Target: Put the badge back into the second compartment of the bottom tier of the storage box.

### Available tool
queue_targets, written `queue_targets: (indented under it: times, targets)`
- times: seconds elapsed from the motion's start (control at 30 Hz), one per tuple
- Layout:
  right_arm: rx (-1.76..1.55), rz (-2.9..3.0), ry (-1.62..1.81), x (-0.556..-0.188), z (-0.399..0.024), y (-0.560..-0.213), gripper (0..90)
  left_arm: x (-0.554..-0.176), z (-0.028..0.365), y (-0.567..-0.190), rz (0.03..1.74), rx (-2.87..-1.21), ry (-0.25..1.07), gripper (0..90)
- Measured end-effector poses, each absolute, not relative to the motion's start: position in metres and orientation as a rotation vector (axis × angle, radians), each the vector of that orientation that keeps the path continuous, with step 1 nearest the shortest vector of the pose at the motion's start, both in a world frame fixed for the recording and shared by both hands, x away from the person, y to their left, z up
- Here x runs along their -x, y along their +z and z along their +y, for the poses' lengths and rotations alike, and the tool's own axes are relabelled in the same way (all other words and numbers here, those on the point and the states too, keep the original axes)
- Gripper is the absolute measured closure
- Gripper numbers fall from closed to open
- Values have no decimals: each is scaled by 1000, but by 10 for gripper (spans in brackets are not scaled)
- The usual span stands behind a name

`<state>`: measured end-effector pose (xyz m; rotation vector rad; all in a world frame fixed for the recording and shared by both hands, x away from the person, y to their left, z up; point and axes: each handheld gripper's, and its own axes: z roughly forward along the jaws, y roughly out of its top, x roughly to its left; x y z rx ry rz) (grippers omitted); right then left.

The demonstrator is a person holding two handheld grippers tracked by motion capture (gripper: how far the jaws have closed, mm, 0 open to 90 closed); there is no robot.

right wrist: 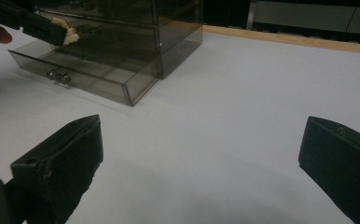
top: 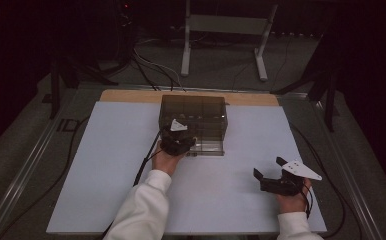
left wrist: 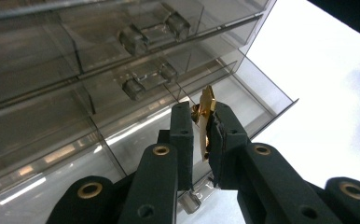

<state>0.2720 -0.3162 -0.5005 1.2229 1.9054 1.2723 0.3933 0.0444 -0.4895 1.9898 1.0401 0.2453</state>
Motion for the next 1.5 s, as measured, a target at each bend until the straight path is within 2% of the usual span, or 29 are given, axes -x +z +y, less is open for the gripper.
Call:
queue_targets:
  times: [1.17, 1.5]
  targets:
    - [-1222, 1909, 1269, -272, -316, -501, 0, -404, 36, -512, 1113, -2035, 168, 801]
    - [-1221, 1910, 1269, -272, -316, -501, 0, -404, 42, -506, 1124, -2004, 196, 617]
